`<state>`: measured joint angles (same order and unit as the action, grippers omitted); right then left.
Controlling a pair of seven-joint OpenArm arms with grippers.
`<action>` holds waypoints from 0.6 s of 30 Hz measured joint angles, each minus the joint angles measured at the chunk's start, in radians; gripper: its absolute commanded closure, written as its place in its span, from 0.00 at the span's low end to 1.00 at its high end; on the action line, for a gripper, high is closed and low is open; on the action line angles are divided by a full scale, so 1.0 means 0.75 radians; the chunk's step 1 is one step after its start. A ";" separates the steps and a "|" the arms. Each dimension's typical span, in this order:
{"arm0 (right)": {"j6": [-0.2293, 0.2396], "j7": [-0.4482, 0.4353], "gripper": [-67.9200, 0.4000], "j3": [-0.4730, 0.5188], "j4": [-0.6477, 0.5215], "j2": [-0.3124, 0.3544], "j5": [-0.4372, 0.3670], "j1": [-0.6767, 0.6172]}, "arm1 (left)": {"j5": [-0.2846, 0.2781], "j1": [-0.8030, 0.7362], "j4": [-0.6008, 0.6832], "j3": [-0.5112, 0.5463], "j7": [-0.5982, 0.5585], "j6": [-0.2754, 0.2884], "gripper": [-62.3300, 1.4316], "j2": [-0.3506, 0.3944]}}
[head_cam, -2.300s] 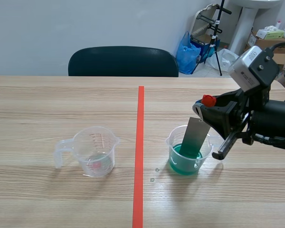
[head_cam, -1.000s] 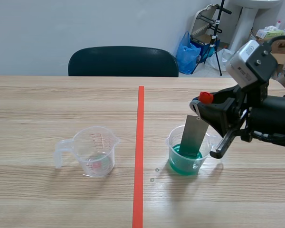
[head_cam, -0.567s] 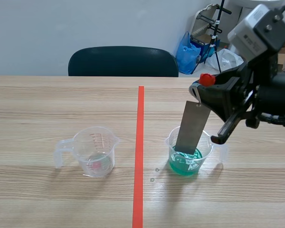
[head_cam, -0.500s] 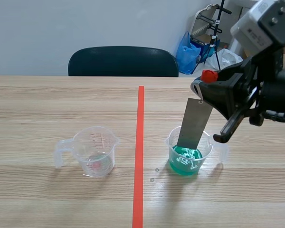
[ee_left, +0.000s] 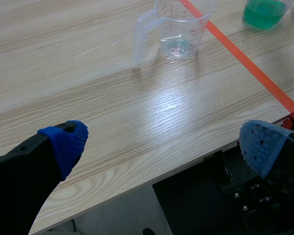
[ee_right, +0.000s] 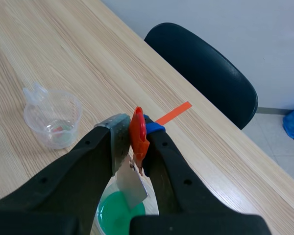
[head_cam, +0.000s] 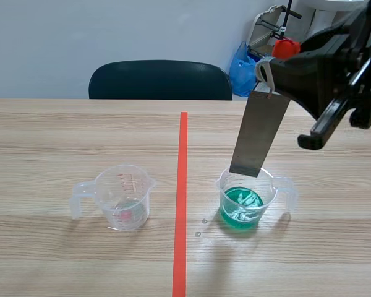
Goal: Do the redox reaction experiment
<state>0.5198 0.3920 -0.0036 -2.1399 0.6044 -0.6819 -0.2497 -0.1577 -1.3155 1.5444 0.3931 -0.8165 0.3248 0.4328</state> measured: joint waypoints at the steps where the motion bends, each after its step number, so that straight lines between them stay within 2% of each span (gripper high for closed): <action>1: 0.001 0.003 0.97 0.009 -0.001 0.000 0.000 0.000 | 0.000 0.000 0.000 0.000 0.000 0.000 0.00 0.000; 3: 0.000 0.008 0.97 0.032 -0.001 0.000 -0.006 0.000 | 0.000 0.000 0.000 0.000 0.000 0.000 0.00 0.000; 7: 0.000 0.061 0.97 0.083 -0.001 0.000 -0.086 0.000 | 0.000 0.000 0.000 0.000 0.000 0.000 0.00 0.000; 18: 0.000 0.073 0.97 0.121 -0.001 0.000 -0.105 0.000 | 0.000 0.000 0.000 0.000 0.000 0.000 0.00 0.000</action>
<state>0.5198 0.4465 0.0872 -2.1407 0.6044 -0.7605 -0.2497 -0.1577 -1.3155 1.5444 0.3931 -0.8165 0.3248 0.4328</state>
